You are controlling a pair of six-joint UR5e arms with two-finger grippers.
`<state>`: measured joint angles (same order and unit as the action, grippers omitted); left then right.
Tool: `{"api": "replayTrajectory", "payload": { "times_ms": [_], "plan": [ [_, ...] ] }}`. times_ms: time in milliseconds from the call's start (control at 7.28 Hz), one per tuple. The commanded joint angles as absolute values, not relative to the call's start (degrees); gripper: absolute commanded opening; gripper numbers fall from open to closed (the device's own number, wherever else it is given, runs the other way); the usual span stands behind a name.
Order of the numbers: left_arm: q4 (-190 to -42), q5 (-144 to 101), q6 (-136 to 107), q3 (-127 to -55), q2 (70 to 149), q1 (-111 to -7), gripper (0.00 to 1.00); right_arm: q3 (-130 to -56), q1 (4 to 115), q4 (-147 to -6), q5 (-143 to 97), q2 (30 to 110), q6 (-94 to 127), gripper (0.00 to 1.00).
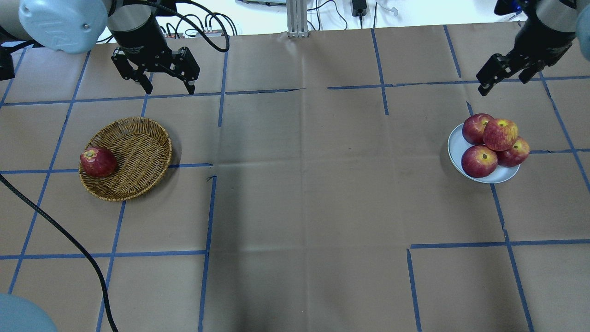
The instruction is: Transfer apple from basket to plate
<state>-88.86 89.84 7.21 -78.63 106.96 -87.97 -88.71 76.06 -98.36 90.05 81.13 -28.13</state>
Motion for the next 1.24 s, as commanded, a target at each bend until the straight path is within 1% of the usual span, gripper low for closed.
{"api": "replayTrajectory", "payload": {
  "times_ms": [0, 137, 275, 1099],
  "plan": [
    [-88.86, 89.74, 7.21, -78.66, 106.96, -87.98, 0.99, -88.06, 85.30, -91.69, 90.00, 85.23, -14.56, 1.00],
    [-88.86, 89.65, 7.21, -78.66, 107.05, -88.07, 0.99, -88.33, 88.56, -88.28, 90.09, 86.12, -9.11, 1.00],
    [-88.86, 89.65, 7.12, -78.66, 107.14, -88.07, 0.99, -88.59, 89.55, -86.85, 90.00, 87.09, -8.88, 1.00],
    [-88.86, 89.65, 7.12, -78.58, 107.14, -88.07, 0.99, -89.74, 89.56, -85.34, 90.09, 89.82, -8.26, 1.00]
  ]
}}
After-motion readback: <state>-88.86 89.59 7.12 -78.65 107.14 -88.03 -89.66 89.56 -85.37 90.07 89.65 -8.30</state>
